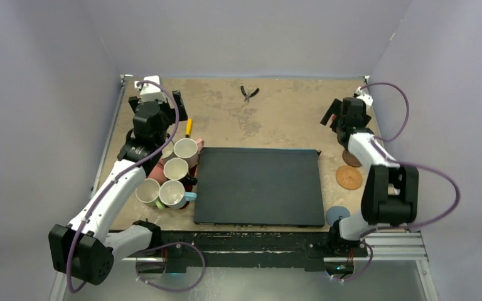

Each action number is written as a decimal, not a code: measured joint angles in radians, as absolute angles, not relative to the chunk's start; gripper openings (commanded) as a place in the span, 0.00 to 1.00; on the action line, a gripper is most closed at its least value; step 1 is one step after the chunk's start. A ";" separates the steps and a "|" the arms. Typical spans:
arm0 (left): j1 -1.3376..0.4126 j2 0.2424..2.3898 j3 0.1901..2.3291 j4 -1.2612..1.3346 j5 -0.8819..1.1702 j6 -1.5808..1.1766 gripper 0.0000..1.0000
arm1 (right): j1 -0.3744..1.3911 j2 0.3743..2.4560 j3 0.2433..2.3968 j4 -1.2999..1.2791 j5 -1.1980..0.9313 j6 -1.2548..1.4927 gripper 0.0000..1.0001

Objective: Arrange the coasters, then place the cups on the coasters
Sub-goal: Move the coaster to the center of the board.

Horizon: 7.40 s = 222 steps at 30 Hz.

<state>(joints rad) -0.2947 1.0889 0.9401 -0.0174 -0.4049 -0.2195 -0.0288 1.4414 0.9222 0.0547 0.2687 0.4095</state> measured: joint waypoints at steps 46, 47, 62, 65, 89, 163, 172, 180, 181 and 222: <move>-0.255 1.184 0.973 -0.021 -0.268 -0.200 0.99 | -0.179 2.138 1.515 -0.121 0.189 0.145 0.97; -0.255 1.187 0.974 -0.021 -0.266 -0.200 0.99 | -0.180 2.139 1.518 -0.123 0.184 0.144 0.98; -0.255 1.204 0.978 -0.043 -0.256 -0.202 0.99 | -0.187 2.156 1.543 -0.138 0.167 0.158 0.98; -0.255 1.210 0.978 -0.043 -0.249 -0.207 0.99 | -0.194 2.156 1.543 -0.143 0.172 0.173 0.98; -0.255 1.230 0.986 -0.049 -0.220 -0.223 0.99 | -0.221 2.161 1.554 -0.164 0.127 0.165 0.94; -0.255 1.328 0.997 -0.072 -0.141 -0.226 0.99 | -0.075 2.360 1.950 -0.437 0.152 0.118 0.97; -0.255 1.328 0.997 -0.072 -0.137 -0.226 0.99 | -0.059 2.357 1.938 -0.421 0.153 0.123 0.98; -0.255 1.328 0.997 -0.072 -0.137 -0.225 0.99 | -0.058 2.314 1.890 -0.445 0.104 0.124 0.98; -0.255 1.327 0.997 -0.072 -0.137 -0.225 0.99 | -0.059 2.312 1.890 -0.444 0.100 0.125 0.98; -0.255 1.310 1.004 -0.073 -0.108 -0.226 0.99 | -0.119 2.429 2.071 -0.476 0.099 0.201 0.97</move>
<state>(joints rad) -0.2554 1.3102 1.0042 -0.0731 -0.1078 -0.2256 -0.1188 2.4287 2.0708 -0.4763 0.0990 0.2008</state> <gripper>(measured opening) 0.993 0.976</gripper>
